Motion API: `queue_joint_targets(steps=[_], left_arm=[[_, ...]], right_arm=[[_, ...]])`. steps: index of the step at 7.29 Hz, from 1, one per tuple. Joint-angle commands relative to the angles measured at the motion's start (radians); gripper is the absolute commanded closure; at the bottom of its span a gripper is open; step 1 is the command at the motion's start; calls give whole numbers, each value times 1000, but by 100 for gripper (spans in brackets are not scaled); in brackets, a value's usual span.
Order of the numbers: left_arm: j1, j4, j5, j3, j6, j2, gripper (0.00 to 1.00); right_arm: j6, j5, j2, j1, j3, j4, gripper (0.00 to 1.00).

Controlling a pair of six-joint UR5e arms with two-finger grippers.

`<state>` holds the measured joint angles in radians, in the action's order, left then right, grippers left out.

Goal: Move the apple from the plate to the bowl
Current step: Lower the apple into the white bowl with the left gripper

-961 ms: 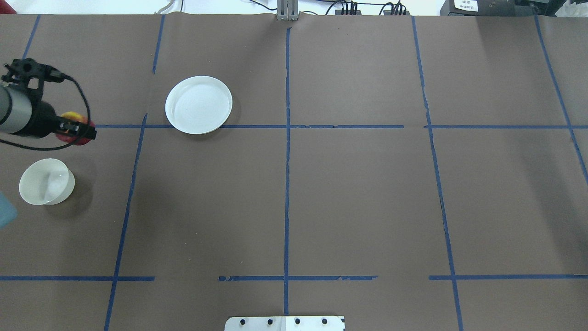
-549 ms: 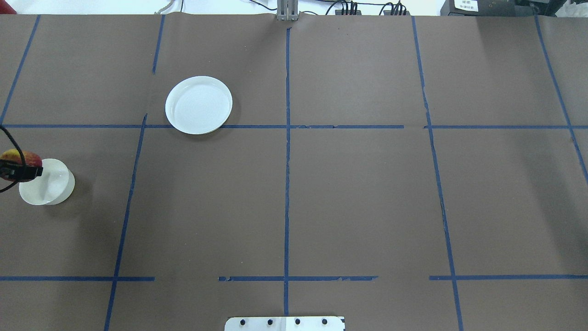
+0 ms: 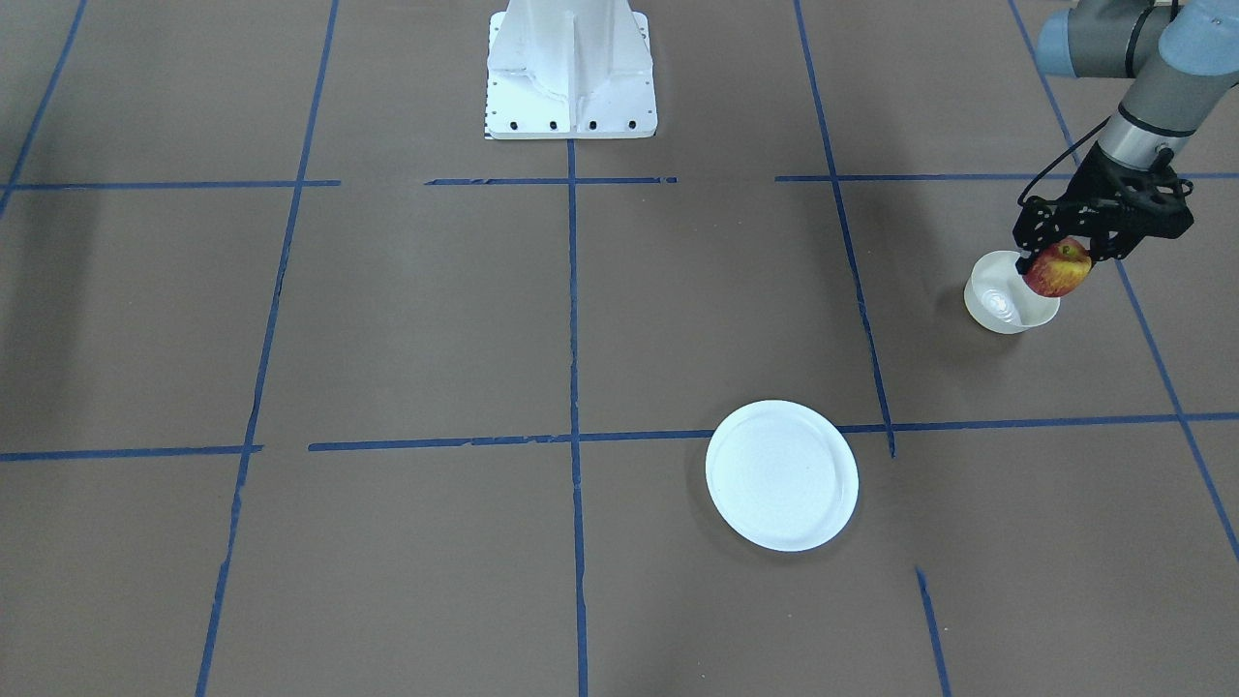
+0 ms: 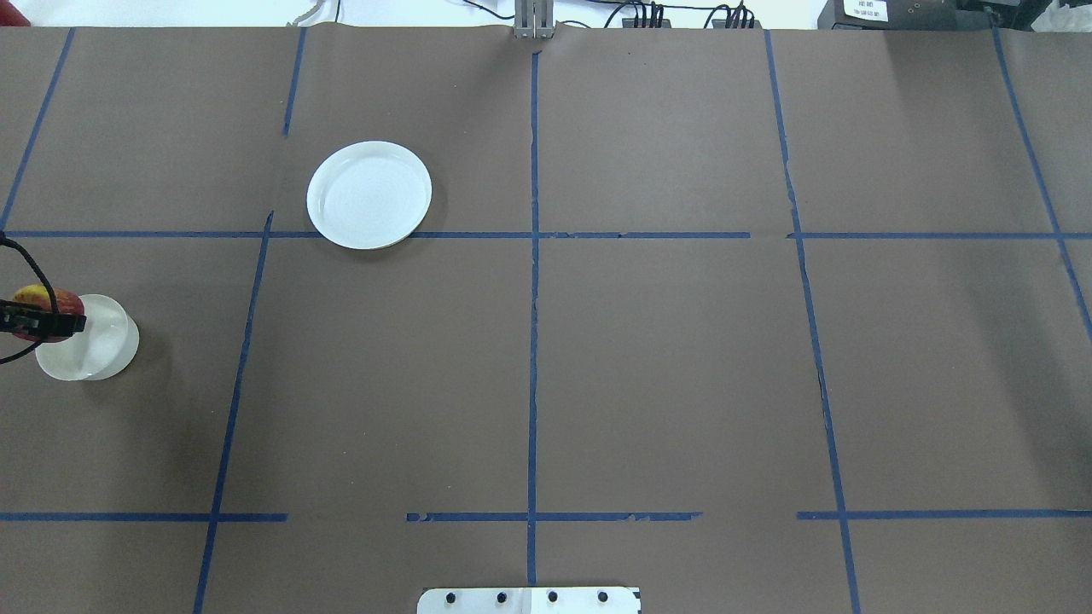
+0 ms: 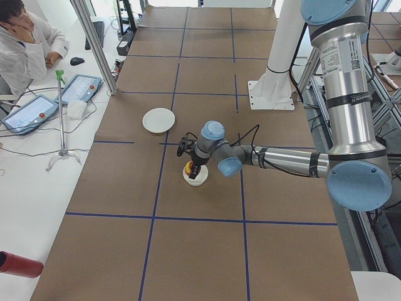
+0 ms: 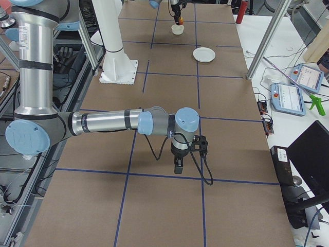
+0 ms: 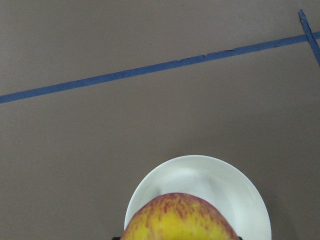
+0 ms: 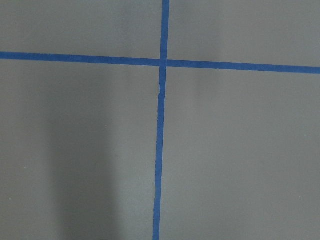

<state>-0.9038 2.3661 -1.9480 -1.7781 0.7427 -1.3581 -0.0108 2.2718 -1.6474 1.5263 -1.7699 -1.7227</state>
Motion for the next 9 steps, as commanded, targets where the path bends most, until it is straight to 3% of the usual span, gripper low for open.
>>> queue_joint_targets(steps=[1,8,9], left_arm=[[5,-2,0,17,0,-12,100],[63,-5,-6,37,29,-13,100],[65,-5,-6,39,29,-13,86]], right_arm=[[0,0,0,0,0,0,0],[0,0,0,0,0,0,0],[0,0,0,0,1,0,0]])
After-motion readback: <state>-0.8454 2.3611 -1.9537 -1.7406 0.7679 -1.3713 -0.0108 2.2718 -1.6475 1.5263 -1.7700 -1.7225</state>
